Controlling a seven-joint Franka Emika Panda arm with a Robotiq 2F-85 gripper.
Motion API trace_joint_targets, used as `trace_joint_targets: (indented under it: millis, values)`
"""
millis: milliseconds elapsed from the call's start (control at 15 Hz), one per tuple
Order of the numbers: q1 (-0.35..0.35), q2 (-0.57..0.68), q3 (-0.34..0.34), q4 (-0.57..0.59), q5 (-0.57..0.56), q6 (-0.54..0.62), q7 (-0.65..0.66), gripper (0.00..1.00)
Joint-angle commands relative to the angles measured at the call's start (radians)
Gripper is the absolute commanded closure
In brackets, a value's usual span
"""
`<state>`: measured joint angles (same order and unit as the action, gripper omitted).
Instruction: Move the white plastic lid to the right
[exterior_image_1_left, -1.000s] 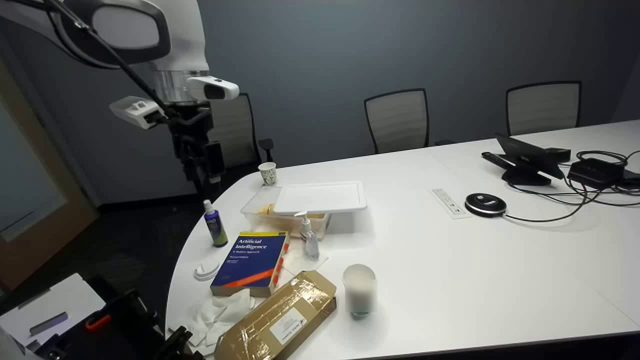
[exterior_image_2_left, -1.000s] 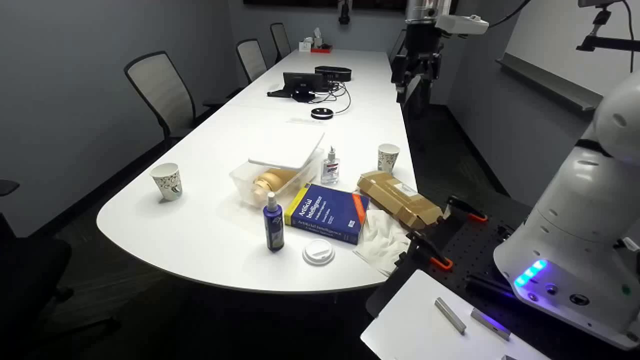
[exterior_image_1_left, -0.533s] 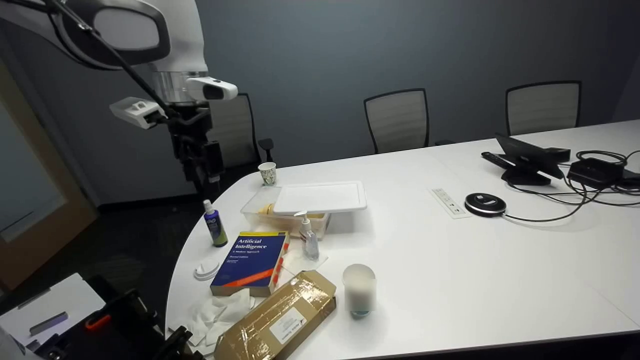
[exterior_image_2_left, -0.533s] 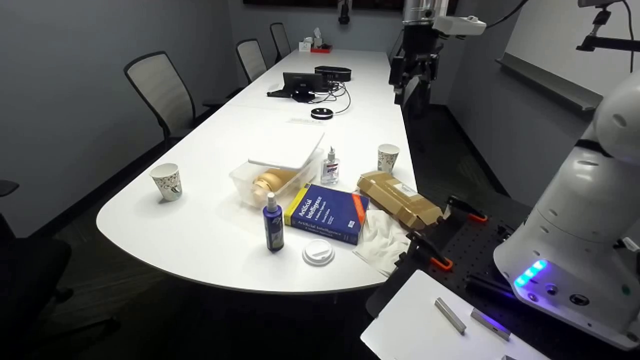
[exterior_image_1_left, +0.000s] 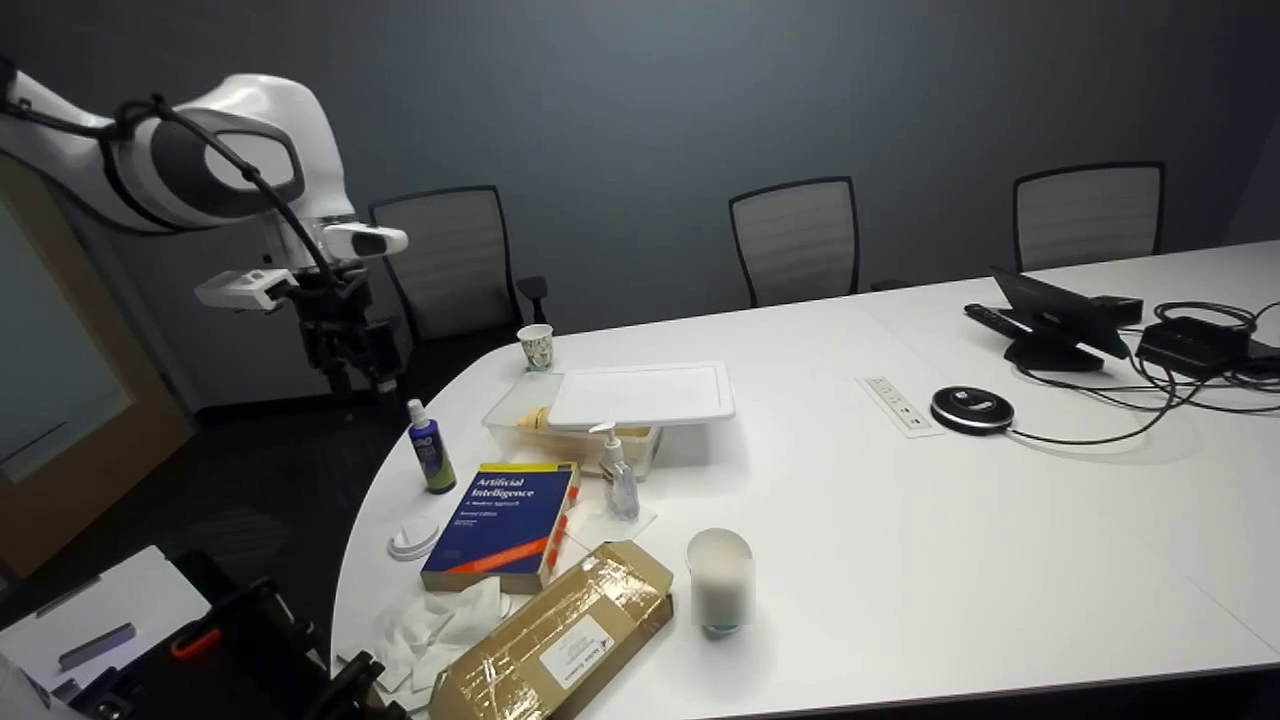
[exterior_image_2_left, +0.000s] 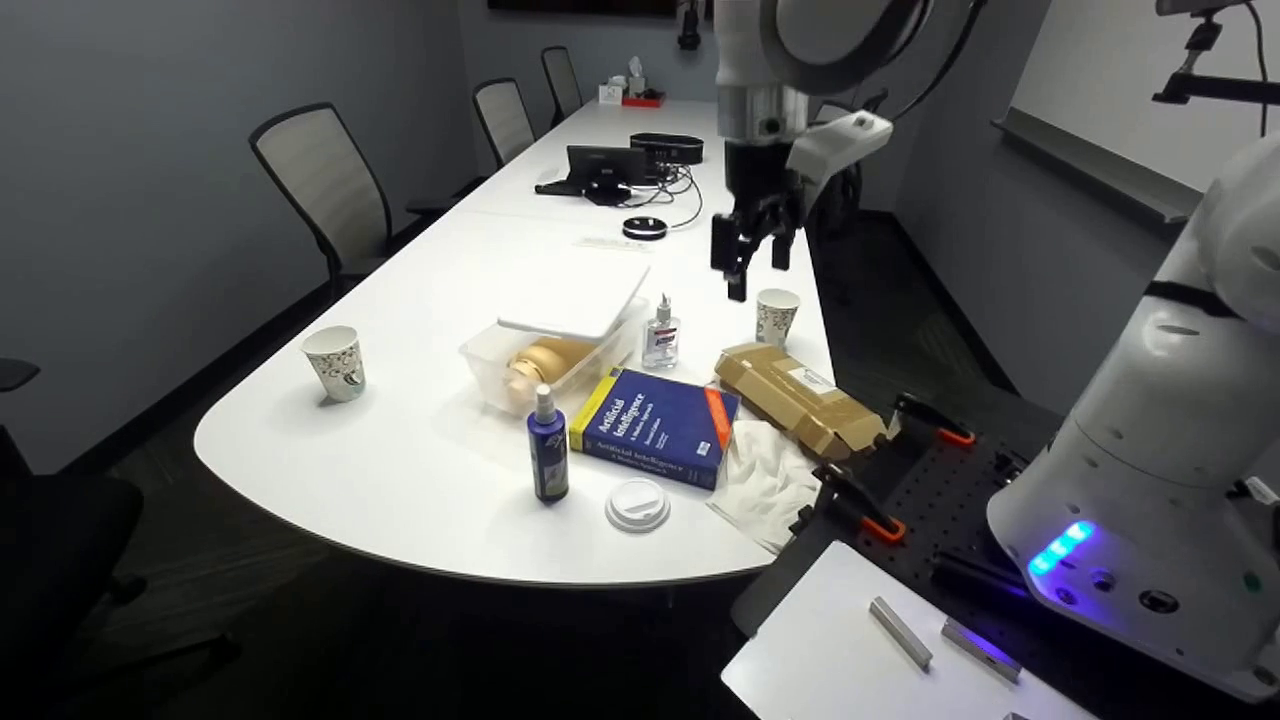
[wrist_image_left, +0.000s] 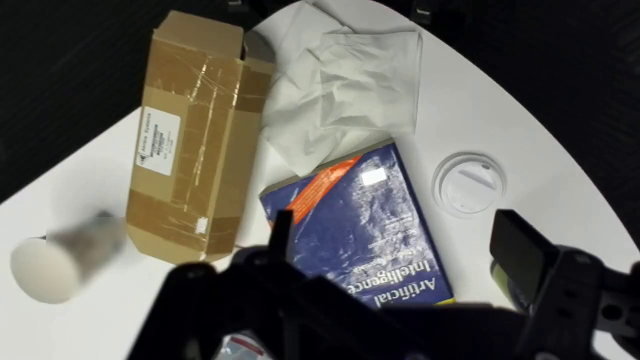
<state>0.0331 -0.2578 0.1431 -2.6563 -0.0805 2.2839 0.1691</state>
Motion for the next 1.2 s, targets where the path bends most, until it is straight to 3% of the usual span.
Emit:
trace_joint_targets:
  millis: [0, 200, 467, 1133]
  values:
    - [0.051, 0.138, 0.077, -0.014, -0.091, 0.166, 0.106, 0.00]
    - [0.079, 0.289, 0.098, 0.016, -0.194, 0.290, 0.160, 0.00]
    - [0.134, 0.480, 0.056, 0.075, -0.280, 0.386, 0.145, 0.00]
    - [0.305, 0.835, -0.029, 0.236, -0.247, 0.571, 0.001, 0.00]
